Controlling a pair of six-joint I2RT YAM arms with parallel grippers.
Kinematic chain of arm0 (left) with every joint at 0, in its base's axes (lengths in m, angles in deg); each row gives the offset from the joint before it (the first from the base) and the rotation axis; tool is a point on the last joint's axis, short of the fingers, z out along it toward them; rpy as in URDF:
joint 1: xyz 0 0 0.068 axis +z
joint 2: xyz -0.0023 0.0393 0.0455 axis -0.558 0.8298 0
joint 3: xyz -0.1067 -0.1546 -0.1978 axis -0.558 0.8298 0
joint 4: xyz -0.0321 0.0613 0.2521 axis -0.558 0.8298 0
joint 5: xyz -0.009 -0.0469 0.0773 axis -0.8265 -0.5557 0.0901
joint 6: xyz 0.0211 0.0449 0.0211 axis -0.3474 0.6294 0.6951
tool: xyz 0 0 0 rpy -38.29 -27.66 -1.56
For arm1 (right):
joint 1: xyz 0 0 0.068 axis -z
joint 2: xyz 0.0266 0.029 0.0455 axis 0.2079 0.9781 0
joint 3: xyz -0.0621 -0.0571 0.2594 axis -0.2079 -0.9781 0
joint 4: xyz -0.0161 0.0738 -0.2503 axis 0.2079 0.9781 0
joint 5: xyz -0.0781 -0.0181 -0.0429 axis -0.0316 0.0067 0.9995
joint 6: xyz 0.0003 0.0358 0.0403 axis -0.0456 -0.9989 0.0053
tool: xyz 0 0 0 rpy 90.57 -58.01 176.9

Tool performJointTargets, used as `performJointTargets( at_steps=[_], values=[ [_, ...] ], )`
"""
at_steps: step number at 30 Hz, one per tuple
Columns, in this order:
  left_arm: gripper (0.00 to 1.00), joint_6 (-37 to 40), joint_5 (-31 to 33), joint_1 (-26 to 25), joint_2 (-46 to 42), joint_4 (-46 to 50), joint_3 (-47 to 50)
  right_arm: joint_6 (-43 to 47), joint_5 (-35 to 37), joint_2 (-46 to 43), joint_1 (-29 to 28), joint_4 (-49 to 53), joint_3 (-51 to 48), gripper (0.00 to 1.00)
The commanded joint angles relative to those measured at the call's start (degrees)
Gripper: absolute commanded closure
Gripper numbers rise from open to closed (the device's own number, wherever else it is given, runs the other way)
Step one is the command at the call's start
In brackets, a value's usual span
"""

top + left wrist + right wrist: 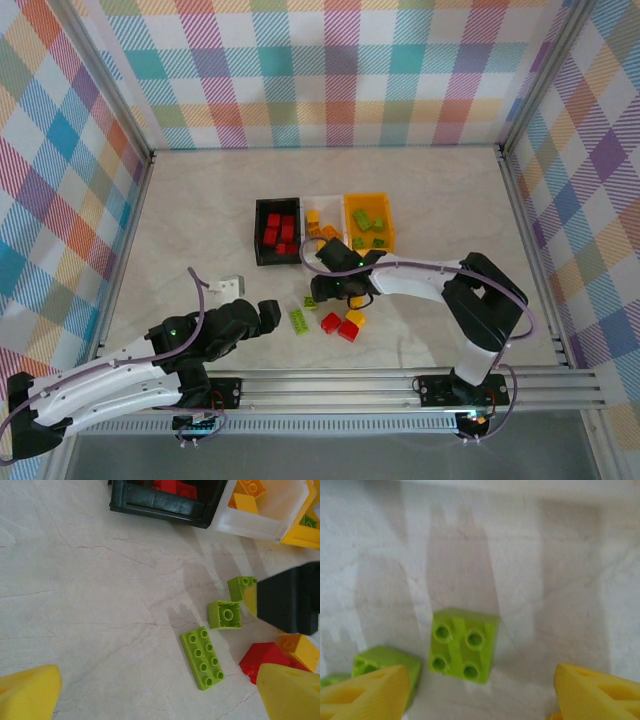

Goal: Sort the legos into containers by color

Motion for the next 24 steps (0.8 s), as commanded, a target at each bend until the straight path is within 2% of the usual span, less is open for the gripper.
performJointTargets(
  at_steps=[1, 6, 12, 18, 21, 24],
  values=[
    [0.00, -1.02, 0.72, 0.15, -1.16, 1.96, 0.96, -1.96, 2.31, 2.76, -0.07, 0.10, 3.65, 0.28],
    [0.00, -1.02, 0.81, 0.14, -1.61, 2.62, 1.09, -2.09, 2.30, 6.49, -0.05, 2.88, 6.32, 0.36],
    [0.00, -0.76, 0.60, 0.14, -2.12, 2.51, 1.09, -2.43, 2.70, 6.56, -0.61, 4.36, 5.27, 0.54],
    [0.00, 2.37, -0.29, 0.14, -0.68, 0.26, -0.25, -2.32, 3.29, -0.16, -0.68, 0.21, 1.36, 0.70],
    [0.00, 3.72, -0.24, 0.14, 1.98, -0.15, -1.99, -1.73, 5.63, -5.34, -0.36, 0.52, 0.52, 0.72],
    [0.00, 4.61, -0.24, 0.14, 5.14, -0.83, -3.34, -1.17, 6.53, -10.38, 2.26, 1.87, 0.32, 0.73]
  ],
)
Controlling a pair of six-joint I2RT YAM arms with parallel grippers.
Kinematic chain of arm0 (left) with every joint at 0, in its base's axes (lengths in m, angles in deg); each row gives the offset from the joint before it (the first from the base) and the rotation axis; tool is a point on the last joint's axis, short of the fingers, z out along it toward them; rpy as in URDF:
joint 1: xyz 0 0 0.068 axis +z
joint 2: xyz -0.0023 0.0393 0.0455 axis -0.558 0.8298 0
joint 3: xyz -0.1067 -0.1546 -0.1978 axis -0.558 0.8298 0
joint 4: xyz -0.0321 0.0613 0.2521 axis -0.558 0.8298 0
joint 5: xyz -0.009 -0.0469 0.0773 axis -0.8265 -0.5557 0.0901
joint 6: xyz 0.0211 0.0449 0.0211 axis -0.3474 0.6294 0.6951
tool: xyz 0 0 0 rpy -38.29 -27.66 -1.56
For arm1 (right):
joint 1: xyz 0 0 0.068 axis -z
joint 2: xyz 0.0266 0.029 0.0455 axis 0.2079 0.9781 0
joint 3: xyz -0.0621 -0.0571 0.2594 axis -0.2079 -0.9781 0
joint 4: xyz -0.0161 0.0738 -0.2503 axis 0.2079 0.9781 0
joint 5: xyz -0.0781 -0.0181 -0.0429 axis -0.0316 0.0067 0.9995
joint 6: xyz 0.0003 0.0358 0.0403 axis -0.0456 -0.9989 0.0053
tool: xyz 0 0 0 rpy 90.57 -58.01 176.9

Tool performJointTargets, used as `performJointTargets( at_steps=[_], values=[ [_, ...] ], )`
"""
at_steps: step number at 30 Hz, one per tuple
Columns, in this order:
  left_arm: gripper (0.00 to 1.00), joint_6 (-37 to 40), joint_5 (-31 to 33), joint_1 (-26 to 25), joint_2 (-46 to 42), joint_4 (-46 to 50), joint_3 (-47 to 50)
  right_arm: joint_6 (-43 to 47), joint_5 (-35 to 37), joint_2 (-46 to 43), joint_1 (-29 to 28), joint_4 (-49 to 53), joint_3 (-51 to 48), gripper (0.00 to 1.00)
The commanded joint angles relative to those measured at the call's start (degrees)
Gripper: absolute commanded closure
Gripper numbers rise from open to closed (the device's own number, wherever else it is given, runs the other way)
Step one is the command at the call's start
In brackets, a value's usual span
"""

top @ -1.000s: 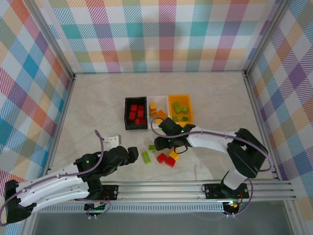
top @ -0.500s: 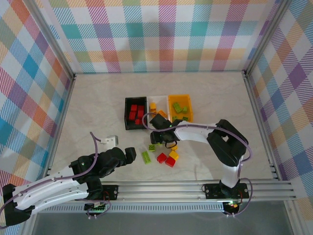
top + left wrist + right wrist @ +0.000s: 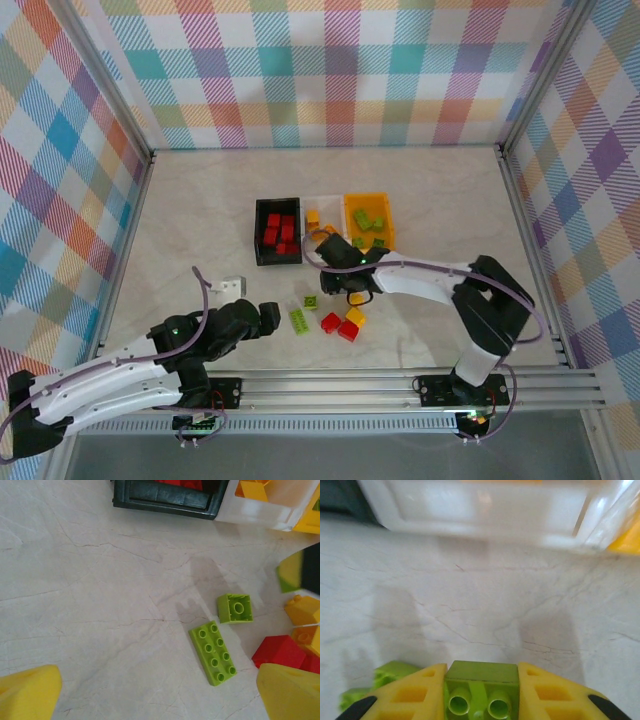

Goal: Sort the legos into containers by color

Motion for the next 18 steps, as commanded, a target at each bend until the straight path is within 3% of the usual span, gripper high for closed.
performJointTargets(
  at_steps=[1, 5, 8, 13, 18],
  values=[
    [0.00, 2.31, -0.15, 0.14, 3.01, -1.76, -2.88, 0.96, 2.65, -6.23, 3.42, 1.14, 0.07, 0.73],
    [0.00, 3.71, -0.84, 0.14, 7.60, -3.47, -4.79, 1.57, 3.39, -7.11, 10.52, 3.34, 1.71, 0.73],
    [0.00, 5.81, -2.71, 0.09, 10.69, -6.58, -5.41, 2.85, 0.66, -2.87, 16.46, 3.02, 5.23, 0.72],
    [0.00, 9.35, -4.75, -0.03, 17.03, -9.05, -8.15, 5.03, -3.33, 6.25, 20.79, 3.16, 14.13, 0.68],
    [0.00, 13.03, -7.38, -0.40, 24.24, -12.02, -10.84, 7.13, -4.35, 9.22, 21.67, 3.20, 18.76, 0.34]
  ],
)
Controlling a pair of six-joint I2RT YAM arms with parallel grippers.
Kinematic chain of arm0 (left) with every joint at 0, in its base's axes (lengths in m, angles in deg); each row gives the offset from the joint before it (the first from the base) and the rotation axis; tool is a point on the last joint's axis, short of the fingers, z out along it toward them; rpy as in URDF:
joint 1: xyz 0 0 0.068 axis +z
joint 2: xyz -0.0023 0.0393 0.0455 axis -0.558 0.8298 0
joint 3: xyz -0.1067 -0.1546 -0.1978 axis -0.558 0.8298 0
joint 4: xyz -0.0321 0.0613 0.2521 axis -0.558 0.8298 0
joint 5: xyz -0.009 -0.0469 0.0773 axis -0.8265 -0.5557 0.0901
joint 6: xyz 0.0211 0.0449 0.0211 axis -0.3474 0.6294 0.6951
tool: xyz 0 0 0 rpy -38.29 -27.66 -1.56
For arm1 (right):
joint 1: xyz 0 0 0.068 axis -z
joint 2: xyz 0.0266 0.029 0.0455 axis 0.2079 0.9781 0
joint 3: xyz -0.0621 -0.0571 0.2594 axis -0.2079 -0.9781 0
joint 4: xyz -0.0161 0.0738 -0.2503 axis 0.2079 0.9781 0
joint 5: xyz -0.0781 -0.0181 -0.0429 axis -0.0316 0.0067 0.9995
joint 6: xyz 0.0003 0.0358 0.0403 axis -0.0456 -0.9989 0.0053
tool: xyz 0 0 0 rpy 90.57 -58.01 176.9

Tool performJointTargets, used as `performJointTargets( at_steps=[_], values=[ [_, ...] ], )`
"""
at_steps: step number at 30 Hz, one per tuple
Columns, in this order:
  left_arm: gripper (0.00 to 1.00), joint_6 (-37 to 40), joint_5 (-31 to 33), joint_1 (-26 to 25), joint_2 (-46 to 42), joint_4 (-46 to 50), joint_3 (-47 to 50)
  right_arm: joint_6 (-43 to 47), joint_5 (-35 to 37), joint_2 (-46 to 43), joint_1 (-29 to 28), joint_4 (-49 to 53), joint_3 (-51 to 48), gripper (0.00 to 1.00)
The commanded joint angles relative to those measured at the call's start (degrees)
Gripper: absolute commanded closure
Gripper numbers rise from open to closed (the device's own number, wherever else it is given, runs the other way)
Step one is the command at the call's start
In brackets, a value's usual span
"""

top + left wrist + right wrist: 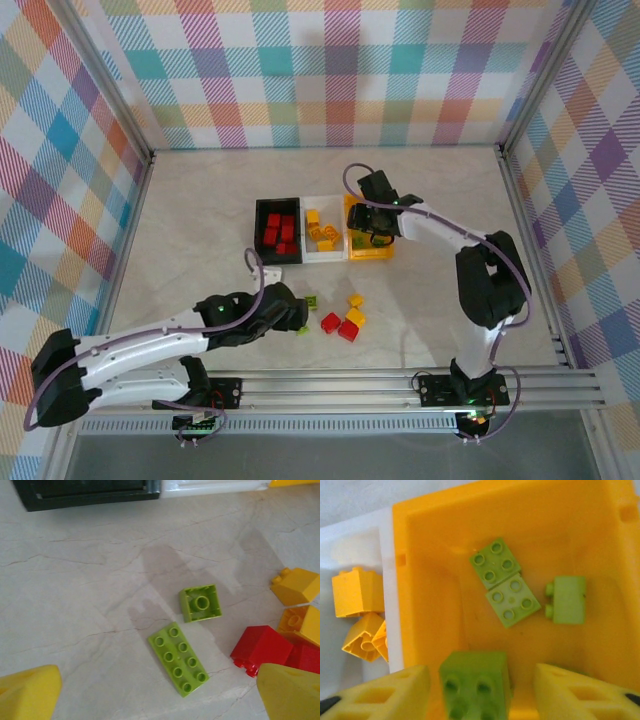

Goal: Sort the legos into containers by color

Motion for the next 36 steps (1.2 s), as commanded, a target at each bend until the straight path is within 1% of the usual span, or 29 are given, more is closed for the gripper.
performJointTargets(
  at_steps=[1, 4, 8, 12, 16, 19, 24, 29, 32, 36],
  values=[
    [0.00, 4.71, -3.24, -0.61, 4.21, -3.69, -2.89, 2.25, -2.44, -1.94, 0.03, 0.80, 1.72, 0.31],
    [0.00, 6.62, -5.58, -1.53, 9.44, -5.01, -5.26, 1.44, -4.66, -8.02, -0.02, -1.26, -3.84, 0.25],
    [0.04, 8.87, -7.00, -3.64, 15.79, -6.96, -7.90, -0.87, -7.63, -18.69, -0.32, -5.06, -16.08, 0.22],
    [0.10, 11.86, -9.03, -5.31, 22.40, -7.97, -11.17, -2.64, -7.67, -27.40, -0.49, -5.82, -25.19, 0.21],
    [0.16, 13.39, -9.82, -6.60, 28.56, -6.03, -15.11, -3.51, -5.81, -33.56, -0.50, -5.27, -30.79, 0.20],
    [0.21, 12.97, -9.50, -6.85, 30.68, -5.90, -15.30, -3.56, -3.66, -36.05, -0.50, -3.85, -32.52, 0.19],
    [0.26, 12.72, -7.96, -6.83, 32.70, -6.53, -14.60, -3.91, -3.00, -38.28, -0.48, -3.10, -33.49, 0.19],
    [0.35, 12.98, -8.24, -6.83, 35.64, -7.18, -14.94, -4.24, -2.28, -39.84, -0.41, -2.42, -33.72, 0.19],
    [0.38, 13.02, -8.77, -6.84, 36.86, -7.08, -15.14, -4.35, -1.71, -40.61, -0.45, -2.26, -33.99, 0.18],
    [0.54, 12.40, -8.10, -6.89, 37.02, -6.01, -15.19, -4.49, -1.24, -41.24, -0.39, -2.20, -34.49, 0.18]
  ],
)
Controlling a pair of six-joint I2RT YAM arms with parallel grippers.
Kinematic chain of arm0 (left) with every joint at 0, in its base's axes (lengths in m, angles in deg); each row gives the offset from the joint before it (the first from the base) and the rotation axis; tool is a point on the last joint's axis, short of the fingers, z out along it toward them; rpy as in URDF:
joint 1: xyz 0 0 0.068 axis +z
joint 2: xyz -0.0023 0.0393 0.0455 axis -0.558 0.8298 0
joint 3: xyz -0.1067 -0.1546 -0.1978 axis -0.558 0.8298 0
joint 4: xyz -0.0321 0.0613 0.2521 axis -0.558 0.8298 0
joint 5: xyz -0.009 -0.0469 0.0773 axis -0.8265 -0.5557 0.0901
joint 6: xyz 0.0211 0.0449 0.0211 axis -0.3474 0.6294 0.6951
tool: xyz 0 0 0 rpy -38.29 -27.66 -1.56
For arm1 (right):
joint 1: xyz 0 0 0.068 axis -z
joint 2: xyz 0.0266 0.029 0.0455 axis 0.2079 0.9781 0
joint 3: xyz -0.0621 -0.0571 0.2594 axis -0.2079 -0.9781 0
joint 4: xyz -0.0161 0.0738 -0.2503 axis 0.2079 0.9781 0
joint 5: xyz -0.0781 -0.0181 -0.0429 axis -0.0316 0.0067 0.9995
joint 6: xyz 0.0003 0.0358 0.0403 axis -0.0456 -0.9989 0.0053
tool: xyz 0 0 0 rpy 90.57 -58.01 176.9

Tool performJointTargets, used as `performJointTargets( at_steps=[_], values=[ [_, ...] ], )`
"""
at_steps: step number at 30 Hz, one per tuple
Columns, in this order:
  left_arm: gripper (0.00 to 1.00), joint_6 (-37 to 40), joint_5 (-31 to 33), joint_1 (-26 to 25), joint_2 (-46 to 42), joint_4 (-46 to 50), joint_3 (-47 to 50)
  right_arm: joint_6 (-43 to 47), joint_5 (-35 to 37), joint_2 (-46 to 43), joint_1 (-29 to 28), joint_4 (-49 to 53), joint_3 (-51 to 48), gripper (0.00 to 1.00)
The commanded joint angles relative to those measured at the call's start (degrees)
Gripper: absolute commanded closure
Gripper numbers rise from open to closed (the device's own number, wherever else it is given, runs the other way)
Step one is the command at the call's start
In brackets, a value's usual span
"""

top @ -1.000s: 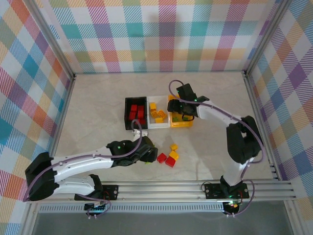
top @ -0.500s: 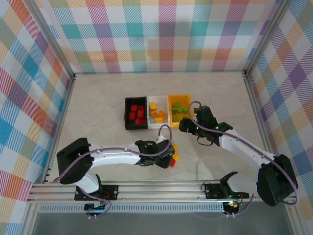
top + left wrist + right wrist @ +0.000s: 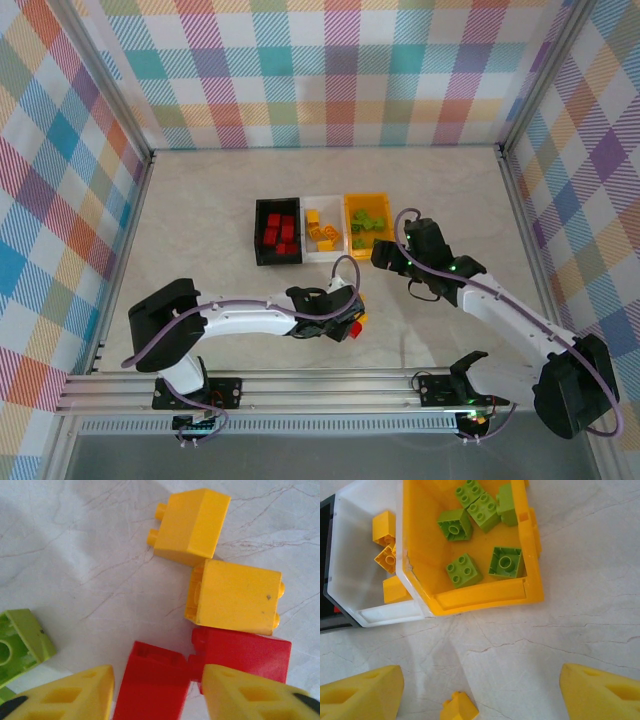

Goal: Sort the legos into containers by color

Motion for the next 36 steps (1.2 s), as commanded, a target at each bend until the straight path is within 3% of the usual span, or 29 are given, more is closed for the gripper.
performJointTargets(
  at_steps=[1, 4, 8, 12, 18, 21, 25, 30, 33, 36],
  values=[
    [0.52, -0.53, 1.02, -0.24, 2.46, 4.60, 0.84, -0.70, 1.14, -1.14, -0.21, 0.67, -1.30, 0.18],
    [0.40, -1.18, 1.90, -0.41, -0.30, 4.87, 1.74, -0.98, 0.87, -1.12, -0.15, 0.58, -1.61, 0.18],
    [0.32, -1.02, 2.52, -0.70, -4.41, 6.00, 1.91, -1.36, 1.04, -1.85, -0.16, -0.04, -2.56, 0.18],
    [0.30, -1.08, 2.24, -0.78, -5.65, 5.37, 2.68, -1.50, 1.05, -2.41, -0.21, 0.35, -2.63, 0.18],
    [0.30, -0.83, 0.22, -0.79, 0.02, 1.69, 2.71, -1.90, 1.61, -3.79, -0.21, 0.90, -3.22, 0.17],
    [0.38, -0.25, 0.57, -0.85, 3.07, 0.56, 1.56, -2.24, 1.78, -5.09, -0.22, 1.07, -3.80, 0.17],
    [0.57, 0.02, 1.01, -0.79, 4.37, 0.09, 0.66, -2.53, 1.61, -6.62, -0.21, 1.75, -4.47, 0.17],
    [0.78, -1.61, 3.25, -0.81, -1.54, 2.29, 2.13, -2.35, 1.82, -8.61, -0.17, 3.05, -4.85, 0.17],
    [0.79, -2.70, 7.35, 1.14, -9.76, 4.79, 3.31, -2.15, 2.00, -9.56, -0.20, 3.19, -5.43, 0.17],
    [0.79, -3.18, 9.84, 8.29, -15.85, 7.77, 3.04, -2.33, 1.27, -9.23, -0.20, 2.69, -6.15, 0.17]
  ],
)
